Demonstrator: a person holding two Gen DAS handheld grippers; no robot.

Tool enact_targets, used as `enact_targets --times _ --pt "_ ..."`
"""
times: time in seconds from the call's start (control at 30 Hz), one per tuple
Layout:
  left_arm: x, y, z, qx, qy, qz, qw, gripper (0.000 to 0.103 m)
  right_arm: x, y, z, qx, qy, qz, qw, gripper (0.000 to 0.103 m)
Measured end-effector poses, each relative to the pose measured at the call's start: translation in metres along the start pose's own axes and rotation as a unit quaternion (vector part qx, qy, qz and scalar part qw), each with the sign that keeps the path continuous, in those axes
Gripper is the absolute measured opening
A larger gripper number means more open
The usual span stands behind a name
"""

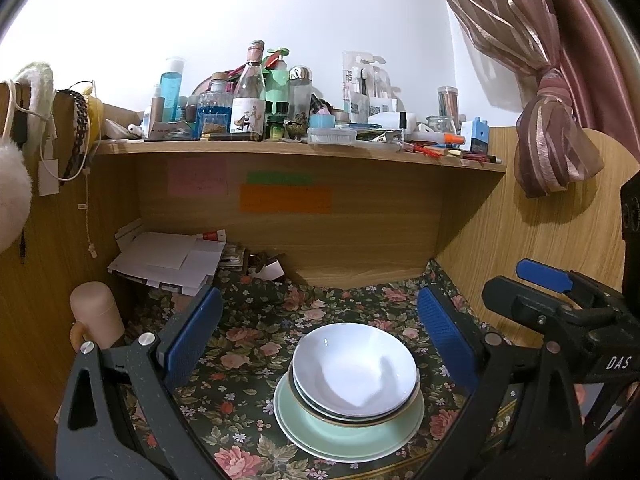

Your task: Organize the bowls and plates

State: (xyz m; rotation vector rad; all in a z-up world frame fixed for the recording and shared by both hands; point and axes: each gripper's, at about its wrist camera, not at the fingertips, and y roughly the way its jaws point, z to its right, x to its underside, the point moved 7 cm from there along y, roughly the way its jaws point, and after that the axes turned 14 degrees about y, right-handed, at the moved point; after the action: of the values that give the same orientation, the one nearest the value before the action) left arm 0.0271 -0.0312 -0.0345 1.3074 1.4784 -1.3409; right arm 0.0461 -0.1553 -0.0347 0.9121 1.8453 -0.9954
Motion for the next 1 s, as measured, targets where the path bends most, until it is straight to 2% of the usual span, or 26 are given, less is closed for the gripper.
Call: enact_targets --times 0.37,1.0 --pt "0.001 0.007 0.000 0.011 -0.003 -0.013 0.9999 0.099 -0.001 0.003 -0.002 0.007 0.006 0.003 1.000 0.103" --pt "0.002 0.016 -0.005 0.009 -0.014 -0.015 0.9998 0.099 0.000 0.013 -0.002 0.013 0.010 0.000 1.000 0.103"
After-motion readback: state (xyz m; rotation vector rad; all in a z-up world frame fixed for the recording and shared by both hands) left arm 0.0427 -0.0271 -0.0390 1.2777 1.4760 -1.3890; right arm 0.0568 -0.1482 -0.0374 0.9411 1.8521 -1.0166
